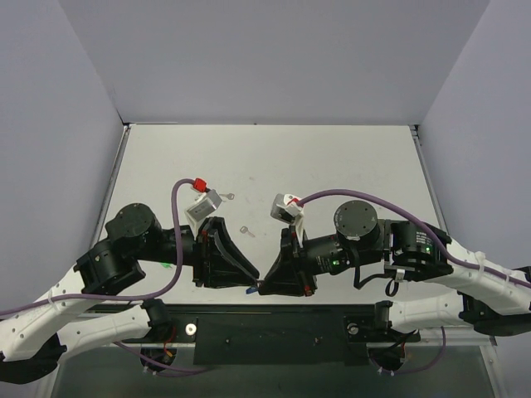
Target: Remove the keys from the keyring
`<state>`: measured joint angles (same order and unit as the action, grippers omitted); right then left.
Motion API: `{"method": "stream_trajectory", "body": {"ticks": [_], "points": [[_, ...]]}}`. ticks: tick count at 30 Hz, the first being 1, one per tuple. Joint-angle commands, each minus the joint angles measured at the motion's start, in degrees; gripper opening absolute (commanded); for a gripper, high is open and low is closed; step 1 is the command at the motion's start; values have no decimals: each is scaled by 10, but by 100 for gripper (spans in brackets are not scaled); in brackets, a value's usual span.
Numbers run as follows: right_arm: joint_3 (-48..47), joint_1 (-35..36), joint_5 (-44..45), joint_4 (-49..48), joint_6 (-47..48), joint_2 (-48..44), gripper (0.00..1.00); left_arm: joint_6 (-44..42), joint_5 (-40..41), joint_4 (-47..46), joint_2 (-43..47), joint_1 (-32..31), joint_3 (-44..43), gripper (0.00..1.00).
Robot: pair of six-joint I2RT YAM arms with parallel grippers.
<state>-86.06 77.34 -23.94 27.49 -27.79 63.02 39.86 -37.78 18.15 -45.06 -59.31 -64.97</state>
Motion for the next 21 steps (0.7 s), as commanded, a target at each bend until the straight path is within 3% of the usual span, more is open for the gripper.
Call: {"method": "stream_trajectory", "body": {"ticks": [1, 9, 11, 13, 16, 18, 19, 21], "points": [[-24, 4, 7, -10, 2, 7, 0, -2, -3, -16, 8, -4, 0, 33], [-28, 4, 6, -10, 0, 17, 0, -3, -1, -21, 8, -4, 2, 27], [-27, 4, 7, -15, 0, 15, 0, -2, -2, -20, 8, -4, 3, 20], [-24, 4, 7, -23, -4, 14, 0, -3, 0, -18, 10, -5, 5, 0], [-12, 4, 15, -49, -19, 11, 0, -6, 14, -15, 16, -5, 7, 0], [-5, 6, 34, -58, -31, 10, 9, -7, 36, -8, 18, -5, 3, 0], [-1, 6, 40, -62, -37, 4, 25, -11, 44, -2, 21, -5, -2, 0], [11, 6, 67, -77, -45, -8, 45, -12, 81, 3, 23, -5, -5, 0]]}}
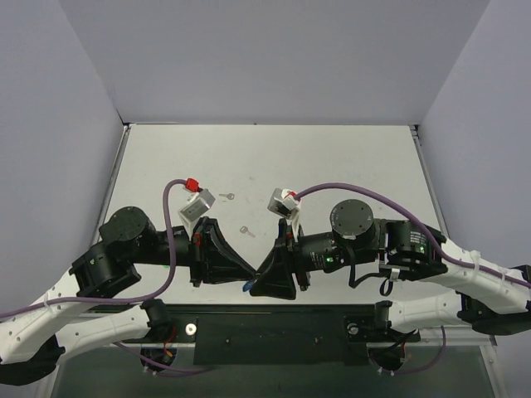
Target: Remove the keys from the keyring
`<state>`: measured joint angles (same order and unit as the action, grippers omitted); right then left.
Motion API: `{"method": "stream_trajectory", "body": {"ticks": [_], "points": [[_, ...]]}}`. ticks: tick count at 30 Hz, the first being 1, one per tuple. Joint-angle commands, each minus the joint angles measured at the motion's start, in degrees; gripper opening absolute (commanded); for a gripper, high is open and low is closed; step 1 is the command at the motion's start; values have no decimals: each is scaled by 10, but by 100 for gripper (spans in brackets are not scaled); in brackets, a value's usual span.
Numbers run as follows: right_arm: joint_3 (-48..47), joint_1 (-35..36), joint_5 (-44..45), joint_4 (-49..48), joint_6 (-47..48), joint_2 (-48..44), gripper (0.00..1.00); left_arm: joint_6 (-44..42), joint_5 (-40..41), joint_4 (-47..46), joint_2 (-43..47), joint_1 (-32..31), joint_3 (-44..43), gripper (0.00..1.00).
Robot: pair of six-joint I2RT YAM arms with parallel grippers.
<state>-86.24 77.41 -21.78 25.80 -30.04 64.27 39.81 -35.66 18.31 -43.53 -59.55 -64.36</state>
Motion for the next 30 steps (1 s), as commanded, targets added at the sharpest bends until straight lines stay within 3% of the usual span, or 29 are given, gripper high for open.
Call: {"method": "stream_trajectory", "body": {"ticks": [1, 4, 10, 26, 30], "points": [[23, 6, 66, -71, -26, -31, 48, -10, 66, 1, 8, -2, -12, 0], [62, 5, 105, -111, -47, -56, 50, -2, 103, -13, 11, -2, -10, 0], [108, 6, 161, -173, -70, -92, 42, 14, 133, -45, 8, -2, -7, 0], [130, 5, 154, -201, -79, -91, 29, 20, 141, -42, 6, -2, -9, 0], [133, 6, 159, -197, -78, -94, 22, 13, 141, -27, 3, -2, -17, 0]]}}
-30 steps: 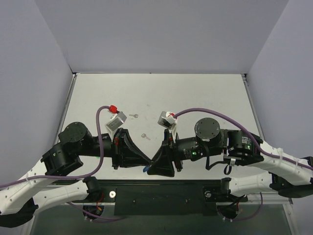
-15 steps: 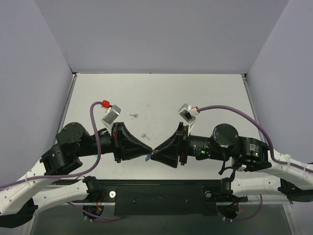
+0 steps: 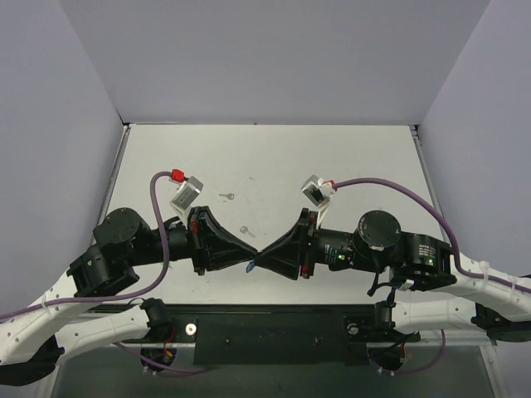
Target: Remove the keys from the keyring
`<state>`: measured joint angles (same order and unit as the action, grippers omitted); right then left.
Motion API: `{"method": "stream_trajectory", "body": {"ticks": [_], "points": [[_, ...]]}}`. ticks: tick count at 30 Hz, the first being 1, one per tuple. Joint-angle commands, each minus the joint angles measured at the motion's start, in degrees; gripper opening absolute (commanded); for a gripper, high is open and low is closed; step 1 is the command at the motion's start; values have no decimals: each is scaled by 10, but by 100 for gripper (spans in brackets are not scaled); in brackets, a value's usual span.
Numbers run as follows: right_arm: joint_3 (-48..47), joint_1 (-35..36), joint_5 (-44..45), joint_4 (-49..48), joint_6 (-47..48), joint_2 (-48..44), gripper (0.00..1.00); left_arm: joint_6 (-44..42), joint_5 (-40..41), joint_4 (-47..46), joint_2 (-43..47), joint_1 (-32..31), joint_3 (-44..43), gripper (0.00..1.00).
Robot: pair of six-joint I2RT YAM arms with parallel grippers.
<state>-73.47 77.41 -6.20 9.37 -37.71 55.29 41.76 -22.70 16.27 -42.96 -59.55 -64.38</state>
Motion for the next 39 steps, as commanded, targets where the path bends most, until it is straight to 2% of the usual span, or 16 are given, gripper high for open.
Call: {"method": "stream_trajectory", "body": {"ticks": [1, 5, 9, 18, 24, 39], "points": [[4, 5, 2, -31, -2, -4, 19, -9, 12, -5, -3, -2, -19, 0], [6, 5, 6, -29, -1, -3, 13, -9, 11, -4, -5, -2, -22, 0], [7, 5, 7, -29, -2, -2, 12, -10, 13, -2, -5, -2, -22, 0], [8, 5, 2, -24, -2, -1, 20, -11, 27, 1, -6, -2, -26, 0], [13, 5, -1, -26, -4, -2, 21, -13, 39, 10, -6, -2, -27, 0], [19, 5, 3, -27, -3, -6, 4, -16, 42, 16, -10, -2, -29, 0]]}}
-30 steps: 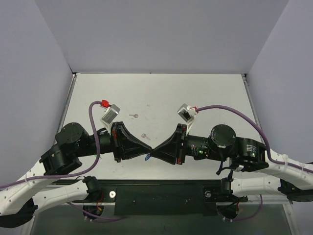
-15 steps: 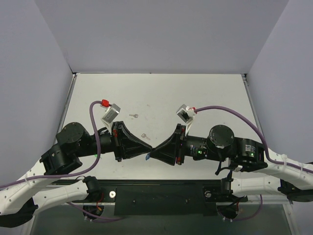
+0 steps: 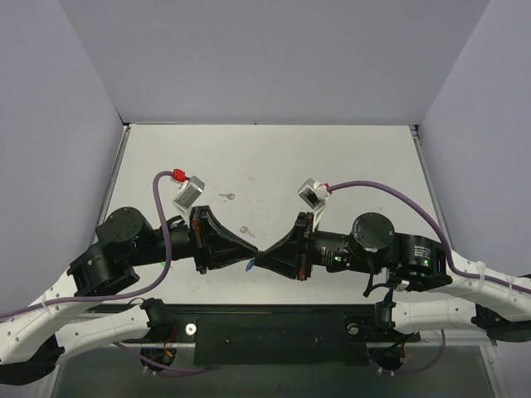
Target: Remove the keys from the keyring
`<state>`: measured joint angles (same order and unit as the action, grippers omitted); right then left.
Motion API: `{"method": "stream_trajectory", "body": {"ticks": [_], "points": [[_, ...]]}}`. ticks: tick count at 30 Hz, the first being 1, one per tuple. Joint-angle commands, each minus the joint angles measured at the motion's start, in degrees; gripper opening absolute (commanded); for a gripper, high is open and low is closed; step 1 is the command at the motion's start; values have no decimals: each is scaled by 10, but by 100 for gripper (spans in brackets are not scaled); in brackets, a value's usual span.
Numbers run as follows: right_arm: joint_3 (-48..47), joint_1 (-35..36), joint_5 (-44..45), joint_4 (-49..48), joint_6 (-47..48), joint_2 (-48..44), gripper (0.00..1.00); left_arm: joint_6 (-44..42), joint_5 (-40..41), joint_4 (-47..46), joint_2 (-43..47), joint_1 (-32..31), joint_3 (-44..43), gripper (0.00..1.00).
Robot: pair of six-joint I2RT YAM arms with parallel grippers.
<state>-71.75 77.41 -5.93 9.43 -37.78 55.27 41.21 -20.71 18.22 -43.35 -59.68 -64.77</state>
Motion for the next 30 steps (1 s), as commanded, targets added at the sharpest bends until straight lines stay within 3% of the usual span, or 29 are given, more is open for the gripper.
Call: {"method": "stream_trajectory", "body": {"ticks": [1, 9, 10, 12, 13, 14, 23, 30], "points": [[2, 5, 1, -28, -2, -5, 3, -10, 19, -5, -5, -1, -26, 0], [6, 4, 9, -27, 2, -6, 0, -8, -1, -17, -3, -1, -21, 0], [6, 3, 10, -27, 3, -6, 0, -7, -2, -16, -3, -1, -20, 4], [7, 3, 12, -27, 6, -9, 0, -6, 1, -15, -2, -1, -21, 33], [10, 4, 12, -28, 6, -10, 0, -8, 8, -13, 0, -1, -23, 61], [13, 4, 11, -31, 6, -13, 0, -9, 12, -9, 1, -1, -25, 78], [37, 4, 9, -47, 13, -38, 0, -22, 95, 52, 20, -1, -58, 81], [85, 5, 4, -79, 31, -93, 0, -33, 54, 90, -9, -1, -99, 68]]}}
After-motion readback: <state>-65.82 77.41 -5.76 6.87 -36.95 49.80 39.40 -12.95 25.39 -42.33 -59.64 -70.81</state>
